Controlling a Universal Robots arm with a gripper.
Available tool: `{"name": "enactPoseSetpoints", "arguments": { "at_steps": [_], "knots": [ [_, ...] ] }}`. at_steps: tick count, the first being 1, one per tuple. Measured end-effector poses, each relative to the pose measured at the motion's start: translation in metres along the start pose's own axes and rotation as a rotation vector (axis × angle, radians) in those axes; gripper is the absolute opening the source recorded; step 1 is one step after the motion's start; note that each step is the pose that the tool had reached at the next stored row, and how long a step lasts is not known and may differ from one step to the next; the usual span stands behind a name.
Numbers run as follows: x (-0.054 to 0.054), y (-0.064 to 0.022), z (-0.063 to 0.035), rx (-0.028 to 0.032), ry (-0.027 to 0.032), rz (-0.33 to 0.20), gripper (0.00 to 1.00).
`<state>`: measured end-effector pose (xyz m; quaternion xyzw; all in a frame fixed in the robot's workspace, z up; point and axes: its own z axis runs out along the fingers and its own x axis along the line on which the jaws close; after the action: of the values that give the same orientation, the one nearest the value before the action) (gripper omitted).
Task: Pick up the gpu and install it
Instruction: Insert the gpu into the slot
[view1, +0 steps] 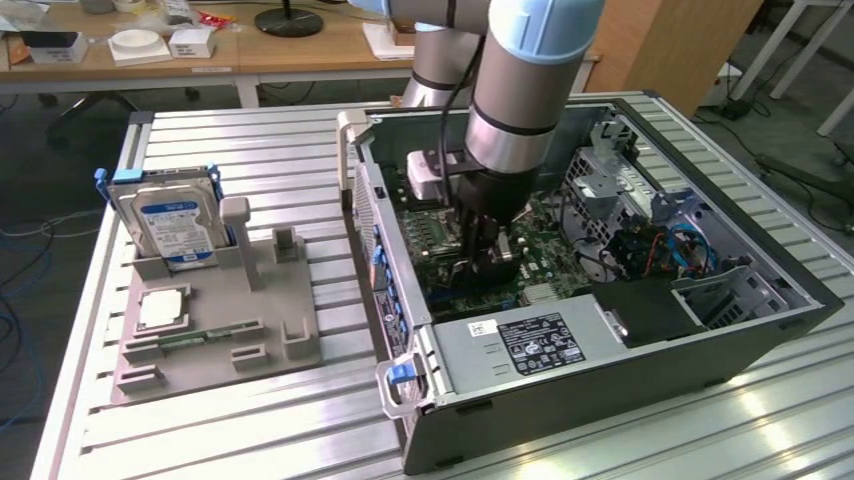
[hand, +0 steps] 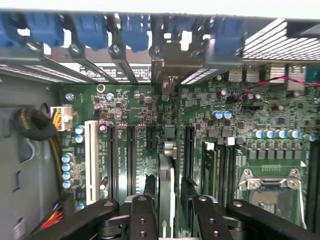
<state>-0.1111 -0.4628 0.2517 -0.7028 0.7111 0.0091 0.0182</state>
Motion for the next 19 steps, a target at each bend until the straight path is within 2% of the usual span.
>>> {"name": "enactPoseSetpoints", "arguments": {
  "at_steps": [5,9,11,12,14,19],
  "knots": [
    [-0.001,-0.0002,-0.0147,0.0009,0.0,0.0,0.34],
    [-0.001,-0.0002,-0.0151,0.0015,-0.0001,0.0,0.33],
    [-0.001,-0.0001,-0.0151,0.0014,0.0,0.0,0.2],
    [-0.001,-0.0001,-0.0151,0.0014,0.0,0.0,0.2],
    [-0.001,-0.0001,-0.0151,0.0014,0.0,0.0,0.1],
    [-0.001,-0.0001,-0.0152,0.0014,0.0,0.0,0.1]
  ]
}}
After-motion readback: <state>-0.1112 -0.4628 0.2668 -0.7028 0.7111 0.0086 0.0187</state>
